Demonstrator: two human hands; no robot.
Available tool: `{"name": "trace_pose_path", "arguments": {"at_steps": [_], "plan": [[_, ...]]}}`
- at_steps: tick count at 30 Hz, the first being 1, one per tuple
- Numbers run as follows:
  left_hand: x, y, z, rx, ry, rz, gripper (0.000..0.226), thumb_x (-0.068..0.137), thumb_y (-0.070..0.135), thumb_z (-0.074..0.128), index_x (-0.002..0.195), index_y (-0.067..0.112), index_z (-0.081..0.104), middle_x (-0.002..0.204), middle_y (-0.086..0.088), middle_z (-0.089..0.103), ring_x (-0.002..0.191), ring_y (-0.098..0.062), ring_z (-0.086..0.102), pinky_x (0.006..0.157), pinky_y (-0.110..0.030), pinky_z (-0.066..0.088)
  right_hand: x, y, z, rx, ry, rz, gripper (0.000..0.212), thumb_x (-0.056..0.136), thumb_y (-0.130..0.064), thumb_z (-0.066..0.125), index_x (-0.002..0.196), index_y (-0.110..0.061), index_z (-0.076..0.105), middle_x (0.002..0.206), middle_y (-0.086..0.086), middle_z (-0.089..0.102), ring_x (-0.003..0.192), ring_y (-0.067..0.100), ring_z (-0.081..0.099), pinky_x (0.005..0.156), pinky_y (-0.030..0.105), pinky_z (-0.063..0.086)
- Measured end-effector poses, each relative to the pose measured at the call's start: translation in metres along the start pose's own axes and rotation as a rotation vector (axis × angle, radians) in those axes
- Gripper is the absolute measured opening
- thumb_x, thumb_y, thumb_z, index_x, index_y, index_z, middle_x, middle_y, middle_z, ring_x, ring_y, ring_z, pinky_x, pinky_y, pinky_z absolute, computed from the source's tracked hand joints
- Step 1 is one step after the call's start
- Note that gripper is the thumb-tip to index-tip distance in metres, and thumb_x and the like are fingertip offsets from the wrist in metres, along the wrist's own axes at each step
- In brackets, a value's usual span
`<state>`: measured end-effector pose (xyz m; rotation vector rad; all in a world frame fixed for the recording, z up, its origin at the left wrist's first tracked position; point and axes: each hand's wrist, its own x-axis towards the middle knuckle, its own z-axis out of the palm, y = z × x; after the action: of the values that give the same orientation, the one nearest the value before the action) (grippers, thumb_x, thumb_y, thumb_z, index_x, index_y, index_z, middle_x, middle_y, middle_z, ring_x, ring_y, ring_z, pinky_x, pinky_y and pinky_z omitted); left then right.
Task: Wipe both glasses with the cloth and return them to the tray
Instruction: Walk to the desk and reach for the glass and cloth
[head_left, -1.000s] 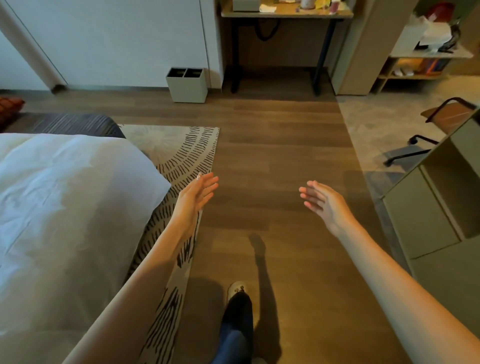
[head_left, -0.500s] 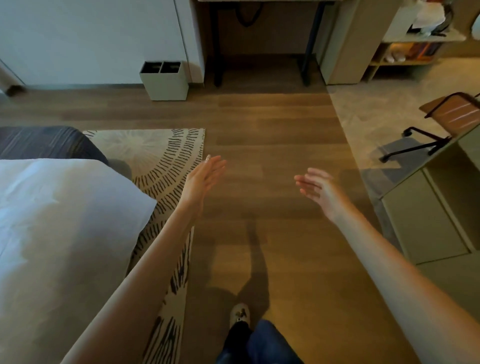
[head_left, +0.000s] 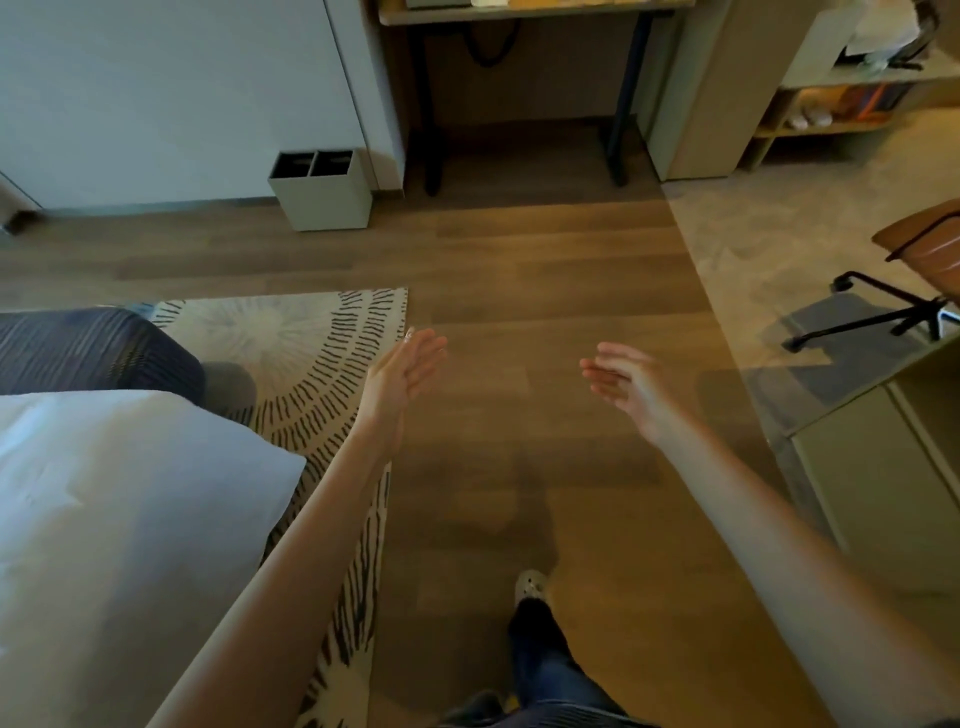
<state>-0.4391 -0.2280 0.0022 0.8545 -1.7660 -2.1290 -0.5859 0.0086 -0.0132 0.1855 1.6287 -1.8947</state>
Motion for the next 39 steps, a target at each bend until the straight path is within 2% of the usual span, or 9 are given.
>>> {"name": "trace_pose_path", "arguments": {"at_steps": [4,12,19,25,30,34,39], "plan": [[0.050,0.016,0.009,-0.011,0.022,0.016,0.042,0.107,0.031,0.038,0.138,0.008,0.055,0.132,-0.008,0.067,0.119,-0.016,0.065,0.101,-0.029,0.050,0.051,-0.026,0.004,-0.017,-0.012,0.022,0.029,0.086,-0.001,0.057,0.114,-0.009,0.056,0.088,0.008,0.069,0.075,0.012,0.066,0.067,0.023,0.053],[0.146,0.037,0.005,-0.045,0.057,-0.013,0.043,0.106,0.031,0.039,0.138,0.006,0.054,0.133,-0.009,0.066,0.120,-0.019,0.065,0.107,-0.035,0.047,0.147,-0.066,0.032,-0.037,-0.020,0.048,0.029,0.085,-0.001,0.058,0.113,-0.007,0.057,0.089,0.009,0.068,0.078,0.015,0.065,0.068,0.023,0.053],[0.265,0.070,0.006,0.019,0.019,0.009,0.035,0.107,0.031,0.039,0.129,0.015,0.061,0.127,-0.002,0.069,0.117,-0.012,0.066,0.105,-0.030,0.047,0.248,-0.117,0.077,-0.029,0.010,0.002,0.028,0.085,-0.002,0.059,0.112,-0.007,0.059,0.090,0.010,0.070,0.081,0.016,0.066,0.072,0.026,0.053],[0.354,0.102,0.009,0.010,-0.015,-0.011,0.039,0.106,0.031,0.041,0.133,0.009,0.058,0.126,-0.004,0.069,0.112,-0.006,0.067,0.096,-0.021,0.051,0.320,-0.159,0.108,0.017,0.027,-0.023,0.026,0.085,-0.002,0.058,0.111,-0.007,0.060,0.093,0.012,0.069,0.082,0.017,0.066,0.074,0.026,0.053],[0.411,0.116,0.016,0.014,-0.018,-0.023,0.041,0.106,0.031,0.040,0.134,0.007,0.058,0.127,-0.004,0.070,0.112,-0.010,0.068,0.099,-0.025,0.051,0.370,-0.185,0.124,0.013,0.033,-0.003,0.027,0.085,-0.001,0.059,0.111,-0.007,0.061,0.094,0.012,0.068,0.084,0.019,0.065,0.076,0.029,0.052],[0.463,0.126,0.027,0.018,-0.024,-0.024,0.035,0.106,0.031,0.041,0.128,0.013,0.062,0.126,-0.003,0.070,0.116,-0.013,0.067,0.105,-0.032,0.048,0.417,-0.211,0.132,0.009,0.019,-0.013,0.027,0.086,0.000,0.058,0.112,-0.004,0.060,0.095,0.013,0.068,0.085,0.019,0.066,0.077,0.032,0.052],[0.537,0.145,0.050,-0.005,-0.003,-0.010,0.035,0.106,0.032,0.042,0.128,0.014,0.062,0.127,-0.003,0.070,0.117,-0.015,0.066,0.108,-0.036,0.047,0.482,-0.254,0.134,-0.017,0.001,-0.002,0.027,0.087,-0.003,0.058,0.113,-0.005,0.060,0.099,0.012,0.069,0.091,0.020,0.066,0.076,0.030,0.052]]}}
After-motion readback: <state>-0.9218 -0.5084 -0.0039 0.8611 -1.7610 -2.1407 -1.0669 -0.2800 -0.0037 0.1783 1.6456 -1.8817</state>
